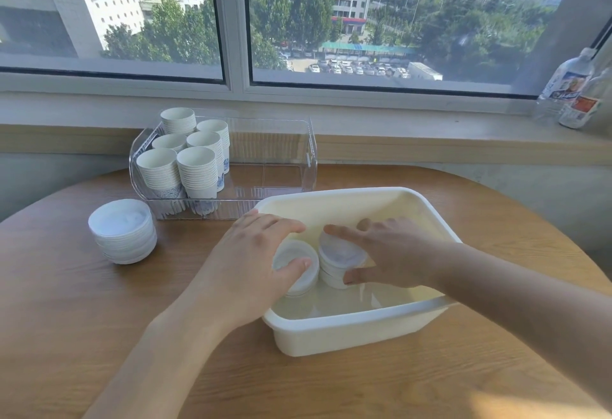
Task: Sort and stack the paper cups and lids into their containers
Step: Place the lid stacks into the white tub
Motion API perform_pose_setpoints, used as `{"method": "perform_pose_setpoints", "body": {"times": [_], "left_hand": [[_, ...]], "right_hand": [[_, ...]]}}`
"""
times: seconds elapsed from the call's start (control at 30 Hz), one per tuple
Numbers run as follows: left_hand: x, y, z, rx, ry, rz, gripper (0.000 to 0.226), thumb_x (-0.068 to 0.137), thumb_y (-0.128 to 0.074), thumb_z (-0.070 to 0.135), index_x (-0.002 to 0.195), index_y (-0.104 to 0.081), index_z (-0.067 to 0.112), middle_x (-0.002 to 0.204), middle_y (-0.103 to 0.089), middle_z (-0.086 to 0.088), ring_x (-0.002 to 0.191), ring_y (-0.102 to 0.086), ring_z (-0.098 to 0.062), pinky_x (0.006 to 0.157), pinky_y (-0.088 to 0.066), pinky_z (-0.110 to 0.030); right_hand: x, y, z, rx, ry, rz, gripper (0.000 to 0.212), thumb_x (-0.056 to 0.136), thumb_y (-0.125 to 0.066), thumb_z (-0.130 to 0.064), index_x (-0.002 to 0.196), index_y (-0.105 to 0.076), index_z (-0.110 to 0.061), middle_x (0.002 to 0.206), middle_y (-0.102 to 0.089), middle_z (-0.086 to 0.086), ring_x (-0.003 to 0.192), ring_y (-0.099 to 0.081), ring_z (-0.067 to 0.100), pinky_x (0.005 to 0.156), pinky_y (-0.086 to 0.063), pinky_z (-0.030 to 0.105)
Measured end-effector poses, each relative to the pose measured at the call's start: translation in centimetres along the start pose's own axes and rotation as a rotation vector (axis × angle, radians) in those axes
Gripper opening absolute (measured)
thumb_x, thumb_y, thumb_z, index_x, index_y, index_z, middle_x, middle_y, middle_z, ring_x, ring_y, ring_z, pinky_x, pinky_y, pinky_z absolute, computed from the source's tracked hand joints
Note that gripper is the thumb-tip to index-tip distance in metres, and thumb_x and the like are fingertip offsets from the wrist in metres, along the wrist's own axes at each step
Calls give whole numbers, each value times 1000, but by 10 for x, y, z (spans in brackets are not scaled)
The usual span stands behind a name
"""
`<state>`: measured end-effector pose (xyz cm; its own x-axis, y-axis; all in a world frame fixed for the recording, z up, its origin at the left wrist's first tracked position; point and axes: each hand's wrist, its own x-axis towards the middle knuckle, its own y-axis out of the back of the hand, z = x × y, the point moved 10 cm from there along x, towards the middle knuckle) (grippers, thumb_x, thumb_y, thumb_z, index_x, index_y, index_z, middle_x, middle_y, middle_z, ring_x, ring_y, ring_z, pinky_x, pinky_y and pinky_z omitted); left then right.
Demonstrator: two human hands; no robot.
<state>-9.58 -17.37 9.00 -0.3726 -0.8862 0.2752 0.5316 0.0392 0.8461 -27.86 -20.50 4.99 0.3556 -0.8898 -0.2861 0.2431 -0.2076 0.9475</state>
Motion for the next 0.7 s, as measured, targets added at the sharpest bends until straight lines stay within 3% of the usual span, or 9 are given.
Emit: {"method": "perform_pose_setpoints", "body": {"times": [0.1, 0.23, 0.43, 0.57, 0.7], "left_hand": [[4, 0, 5, 26, 2, 24, 43, 98, -58, 53, 138, -56, 39, 141, -55, 18, 144, -35, -9, 124, -14, -24], [2, 15, 18, 52, -44, 135, 43, 91, -52, 60, 121, -68, 33, 122, -66, 17, 124, -55, -12, 114, -35, -35], [-32, 62, -6, 27, 46, 362, 41, 88, -59, 50, 123, -67, 29, 118, -67, 15, 114, -60, -12, 101, -45, -35], [-62, 81, -49, 61, 155, 409, 39, 90, -72, 42, 127, -65, 30, 122, -64, 17, 114, -60, -13, 94, -48, -33], [-94, 92, -103, 66, 329, 449, 48, 90, -71, 45, 135, -56, 37, 129, -55, 18, 110, -61, -16, 79, -48, -35]], "right_hand": [[-9, 12, 2, -68, -17, 42, 90, 89, -47, -82, 161, -4, -51, 136, -52, 3, 95, -53, 24, 79, -33, 36], [-26, 48, -2, -38, -28, 192, 72, 95, -45, -74, 158, -24, -46, 157, -39, -5, 133, -52, 22, 101, -45, 41], [-51, 116, -63, 255, 56, 516, 50, 100, -49, -64, 146, -45, -45, 147, -48, -21, 131, -53, 9, 97, -48, 32], [-37, 127, -121, 375, 143, 553, 48, 100, -52, -60, 145, -47, -44, 146, -49, -20, 127, -55, 11, 99, -47, 34], [-12, 124, -171, 464, 163, 554, 47, 101, -55, -53, 146, -47, -41, 146, -48, -16, 125, -56, 14, 98, -46, 34]]}}
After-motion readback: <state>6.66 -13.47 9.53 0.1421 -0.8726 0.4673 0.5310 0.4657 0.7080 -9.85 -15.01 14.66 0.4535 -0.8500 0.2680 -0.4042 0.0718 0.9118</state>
